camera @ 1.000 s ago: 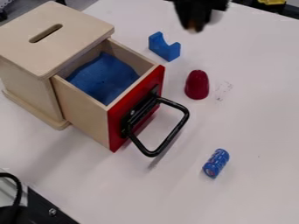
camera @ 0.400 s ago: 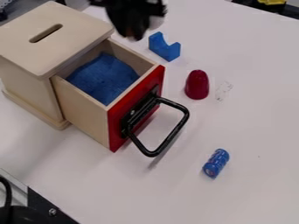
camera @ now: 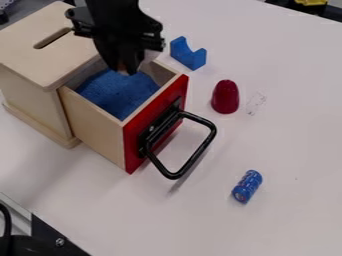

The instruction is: Moving the toy in the drawer.

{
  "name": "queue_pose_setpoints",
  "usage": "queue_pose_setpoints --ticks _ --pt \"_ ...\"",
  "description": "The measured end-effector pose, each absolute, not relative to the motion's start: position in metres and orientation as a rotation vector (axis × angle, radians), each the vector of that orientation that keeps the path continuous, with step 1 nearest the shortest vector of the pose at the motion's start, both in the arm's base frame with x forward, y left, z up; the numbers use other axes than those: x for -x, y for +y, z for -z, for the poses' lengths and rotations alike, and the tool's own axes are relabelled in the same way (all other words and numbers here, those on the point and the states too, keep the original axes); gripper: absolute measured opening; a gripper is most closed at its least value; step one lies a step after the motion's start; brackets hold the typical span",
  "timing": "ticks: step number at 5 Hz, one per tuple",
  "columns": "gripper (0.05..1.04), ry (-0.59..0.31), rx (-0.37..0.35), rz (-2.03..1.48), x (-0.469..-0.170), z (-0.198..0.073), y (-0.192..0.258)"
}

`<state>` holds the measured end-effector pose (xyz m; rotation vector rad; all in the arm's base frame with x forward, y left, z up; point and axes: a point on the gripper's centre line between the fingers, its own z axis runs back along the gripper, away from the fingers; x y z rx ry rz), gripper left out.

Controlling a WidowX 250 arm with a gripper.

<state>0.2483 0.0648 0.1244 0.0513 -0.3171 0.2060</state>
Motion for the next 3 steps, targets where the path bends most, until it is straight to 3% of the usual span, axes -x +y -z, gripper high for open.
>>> queue_pose_setpoints --ticks 3 --pt "0.238 -0.165 -0.101 -0.24 -0.249 -0.073 0.072"
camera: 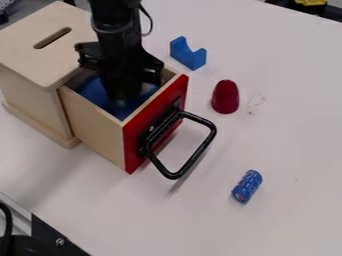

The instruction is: Moving the toy in the drawer.

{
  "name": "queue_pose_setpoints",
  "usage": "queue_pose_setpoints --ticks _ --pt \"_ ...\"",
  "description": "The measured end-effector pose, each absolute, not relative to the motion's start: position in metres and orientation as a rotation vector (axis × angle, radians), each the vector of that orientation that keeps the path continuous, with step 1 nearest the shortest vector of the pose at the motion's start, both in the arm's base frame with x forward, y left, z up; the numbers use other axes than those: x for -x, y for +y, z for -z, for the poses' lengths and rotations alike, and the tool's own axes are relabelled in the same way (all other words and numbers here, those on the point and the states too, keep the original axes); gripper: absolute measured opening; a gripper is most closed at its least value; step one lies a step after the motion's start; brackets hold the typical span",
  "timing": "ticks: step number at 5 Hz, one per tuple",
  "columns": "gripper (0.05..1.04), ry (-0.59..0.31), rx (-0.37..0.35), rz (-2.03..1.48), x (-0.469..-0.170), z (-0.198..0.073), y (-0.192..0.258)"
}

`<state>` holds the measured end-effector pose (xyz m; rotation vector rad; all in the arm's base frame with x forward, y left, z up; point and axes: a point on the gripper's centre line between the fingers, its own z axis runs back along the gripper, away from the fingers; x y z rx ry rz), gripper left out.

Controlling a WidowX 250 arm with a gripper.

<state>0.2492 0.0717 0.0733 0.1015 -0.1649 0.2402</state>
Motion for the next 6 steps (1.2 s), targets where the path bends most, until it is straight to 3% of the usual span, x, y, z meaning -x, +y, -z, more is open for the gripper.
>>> queue_pose_setpoints --ticks 1,3,4,6 --pt "0.291 -0.159 -0.083 -0.23 -0.249 -0.071 0.069" --pt "0.868 -0.135 -0.049 -0.183 -0.253 -0.075 0.064" --pt "1.006 -0.15 -0.047 -0.181 -0.255 -0.089 0.062" --pt "1.0 -0.248 -0.025 -0.181 -0.26 -0.129 0.055"
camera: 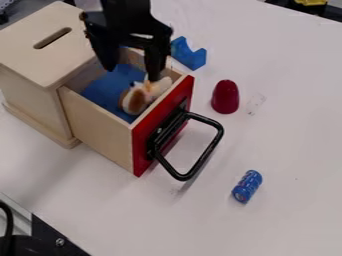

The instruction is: Moving the toy in the drawer.

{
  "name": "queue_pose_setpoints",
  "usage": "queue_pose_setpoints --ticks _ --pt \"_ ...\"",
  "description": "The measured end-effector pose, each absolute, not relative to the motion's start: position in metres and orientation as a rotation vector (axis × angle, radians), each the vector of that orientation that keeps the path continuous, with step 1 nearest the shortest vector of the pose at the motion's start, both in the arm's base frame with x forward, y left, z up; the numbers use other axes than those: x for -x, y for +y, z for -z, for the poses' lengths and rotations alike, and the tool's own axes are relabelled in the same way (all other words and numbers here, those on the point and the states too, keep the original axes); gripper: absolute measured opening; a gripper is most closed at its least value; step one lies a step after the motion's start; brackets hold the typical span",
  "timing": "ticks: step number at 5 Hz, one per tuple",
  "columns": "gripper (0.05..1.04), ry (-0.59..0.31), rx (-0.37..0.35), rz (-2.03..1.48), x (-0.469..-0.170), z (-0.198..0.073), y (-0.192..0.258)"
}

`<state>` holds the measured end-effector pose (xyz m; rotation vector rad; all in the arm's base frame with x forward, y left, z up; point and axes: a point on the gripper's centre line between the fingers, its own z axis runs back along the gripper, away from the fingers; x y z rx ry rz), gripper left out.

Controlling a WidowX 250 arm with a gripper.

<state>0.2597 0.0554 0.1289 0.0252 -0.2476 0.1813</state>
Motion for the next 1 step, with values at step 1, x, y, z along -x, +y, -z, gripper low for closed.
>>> queue_pose_setpoints --ticks 1 --pt "1.0 -0.304 -0.028 -0.161 -0.2637 -0.1465 0.051"
